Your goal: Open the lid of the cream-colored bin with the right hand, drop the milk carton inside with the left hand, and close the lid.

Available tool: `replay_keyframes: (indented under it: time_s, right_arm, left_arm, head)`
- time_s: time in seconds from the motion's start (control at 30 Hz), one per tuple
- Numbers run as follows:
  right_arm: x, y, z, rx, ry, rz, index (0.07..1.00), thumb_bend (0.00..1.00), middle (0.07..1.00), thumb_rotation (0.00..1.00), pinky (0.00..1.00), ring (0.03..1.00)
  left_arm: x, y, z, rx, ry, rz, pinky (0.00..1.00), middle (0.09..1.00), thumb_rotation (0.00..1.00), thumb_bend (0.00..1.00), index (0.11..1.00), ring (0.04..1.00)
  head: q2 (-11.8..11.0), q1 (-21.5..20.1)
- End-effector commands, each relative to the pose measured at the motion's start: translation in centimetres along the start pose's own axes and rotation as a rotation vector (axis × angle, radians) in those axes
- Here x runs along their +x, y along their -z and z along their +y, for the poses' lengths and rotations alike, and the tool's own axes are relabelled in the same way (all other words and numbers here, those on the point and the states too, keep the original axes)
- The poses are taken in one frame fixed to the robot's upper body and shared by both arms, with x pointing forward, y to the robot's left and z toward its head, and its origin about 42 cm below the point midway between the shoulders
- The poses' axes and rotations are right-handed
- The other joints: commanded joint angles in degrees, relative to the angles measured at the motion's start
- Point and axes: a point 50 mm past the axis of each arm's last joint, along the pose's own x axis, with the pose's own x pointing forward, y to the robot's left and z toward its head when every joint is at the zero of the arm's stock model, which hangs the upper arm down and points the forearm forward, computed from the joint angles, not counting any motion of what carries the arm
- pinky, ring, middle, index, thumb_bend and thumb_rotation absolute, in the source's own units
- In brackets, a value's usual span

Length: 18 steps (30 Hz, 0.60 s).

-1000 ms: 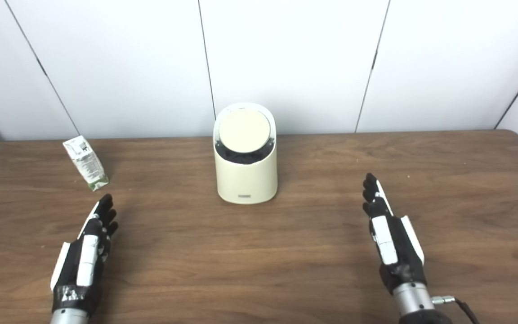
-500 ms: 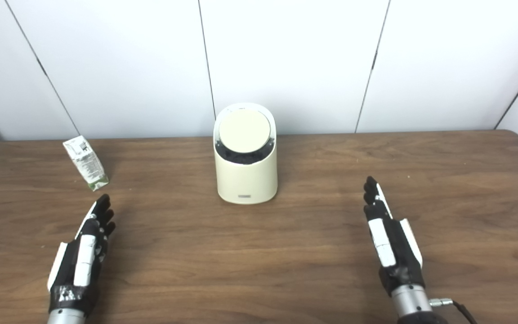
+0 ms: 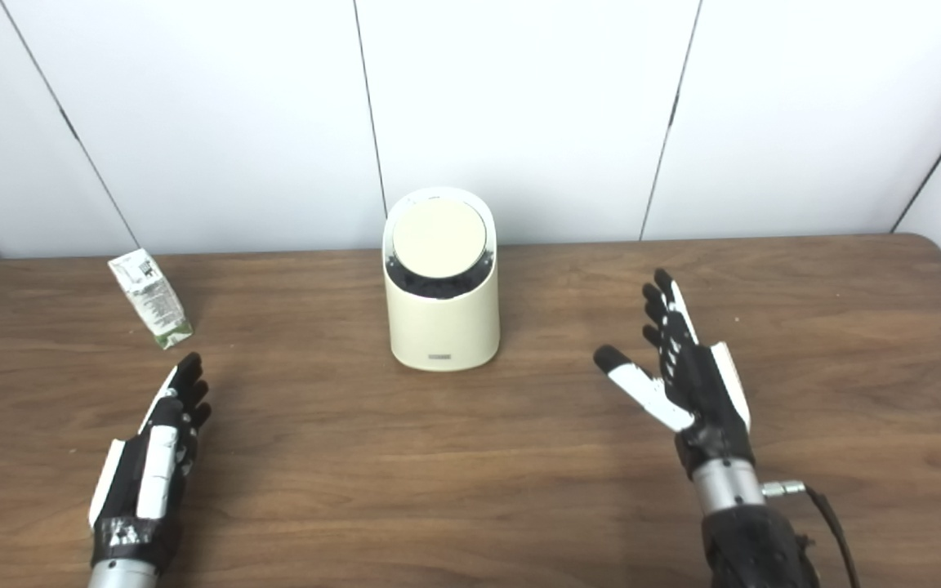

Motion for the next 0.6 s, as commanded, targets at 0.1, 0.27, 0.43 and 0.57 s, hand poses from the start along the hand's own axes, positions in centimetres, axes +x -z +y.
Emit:
replay_keyframes:
  time_s: [0.1, 0.27, 0.43, 0.57]
  right_arm:
    - [3.6, -2.4, 0.8, -0.067, -0.005, -0.083, 0.970, 0.91, 0.966, 0.58, 0.96, 0.964]
    - [6.5, -4.5, 2.4, -0.141, -0.010, -0.108, 0.942, 0.92, 0.938, 0.54, 0.90, 0.935]
    - [9.2, -6.7, 3.8, -0.165, -0.040, -0.126, 0.951, 0.94, 0.963, 0.49, 0.92, 0.971]
    - [11.4, -8.1, 5.6, -0.246, -0.047, -0.146, 0.952, 0.93, 0.961, 0.46, 0.82, 0.949]
  left_arm:
    - [0.5, -0.8, -0.3, -0.009, 0.003, -0.063, 1.00, 1.000, 0.86, 0.74, 1.000, 1.000]
    - [0.3, -0.8, -0.2, -0.012, 0.004, -0.063, 1.00, 1.000, 0.86, 0.74, 1.000, 1.000]
    - [0.1, -1.0, 0.0, -0.001, 0.005, -0.057, 1.00, 1.000, 0.89, 0.74, 1.000, 1.000]
    - [0.0, -1.0, 0.2, -0.001, 0.010, -0.052, 1.00, 1.000, 0.89, 0.74, 1.000, 1.000]
  head:
    - [-0.51, 0.00]
    - [-0.35, 0.49]
    - [-0.14, 0.20]
    - [0.14, 0.11]
